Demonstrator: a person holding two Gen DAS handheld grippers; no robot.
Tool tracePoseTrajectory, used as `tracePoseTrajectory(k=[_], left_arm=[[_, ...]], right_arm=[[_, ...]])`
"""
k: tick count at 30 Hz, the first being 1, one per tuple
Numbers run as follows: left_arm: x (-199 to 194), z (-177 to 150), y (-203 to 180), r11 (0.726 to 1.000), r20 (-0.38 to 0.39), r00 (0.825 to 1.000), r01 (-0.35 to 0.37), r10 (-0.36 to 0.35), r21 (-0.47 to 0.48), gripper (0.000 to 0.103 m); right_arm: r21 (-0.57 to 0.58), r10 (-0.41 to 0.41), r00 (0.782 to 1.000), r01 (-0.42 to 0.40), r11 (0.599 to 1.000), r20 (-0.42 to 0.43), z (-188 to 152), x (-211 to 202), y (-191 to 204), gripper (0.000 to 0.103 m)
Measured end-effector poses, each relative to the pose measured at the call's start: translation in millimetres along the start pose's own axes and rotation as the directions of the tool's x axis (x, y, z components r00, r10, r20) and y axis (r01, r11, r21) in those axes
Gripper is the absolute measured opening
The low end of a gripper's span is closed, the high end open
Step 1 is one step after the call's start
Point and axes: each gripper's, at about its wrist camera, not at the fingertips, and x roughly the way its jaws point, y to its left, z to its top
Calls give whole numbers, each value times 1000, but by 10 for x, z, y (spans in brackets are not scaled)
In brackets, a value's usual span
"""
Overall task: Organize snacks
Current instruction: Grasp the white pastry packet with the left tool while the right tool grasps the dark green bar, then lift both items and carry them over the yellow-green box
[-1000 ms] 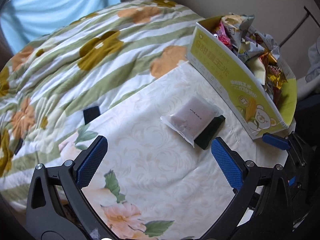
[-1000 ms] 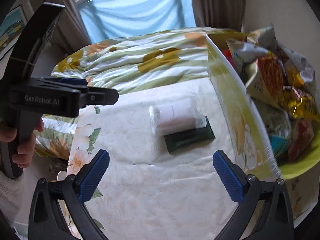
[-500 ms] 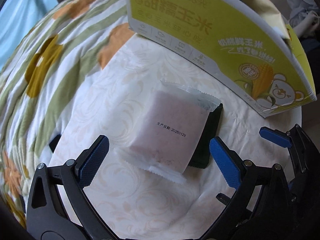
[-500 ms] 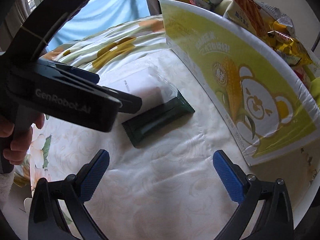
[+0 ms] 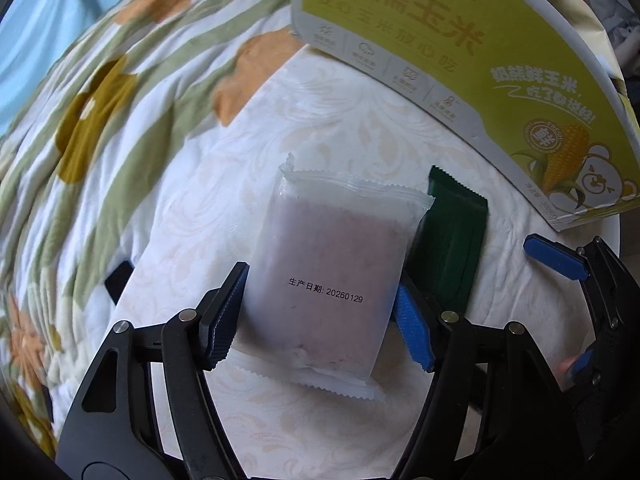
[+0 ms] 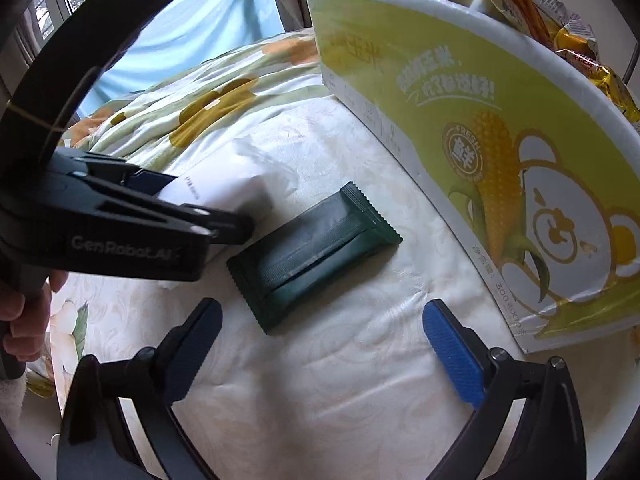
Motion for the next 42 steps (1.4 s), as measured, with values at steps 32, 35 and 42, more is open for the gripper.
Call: tracePoseTrajectory(k=[32,35,42], left_arm=[[-230,-825,386,934,33,990,-120,139,-336,63],[-223,-823,376,933,36,987,-133,154,-335,61],[-262,-854,403,922,59,991,-91,121,-376,60]], right_arm=[[-169,21,997,-9,986,70,253,320,396,60],[-160,11,997,2,987,76,259,317,393,59],[-166,24,995,-8,986,95,235,272,366,42]])
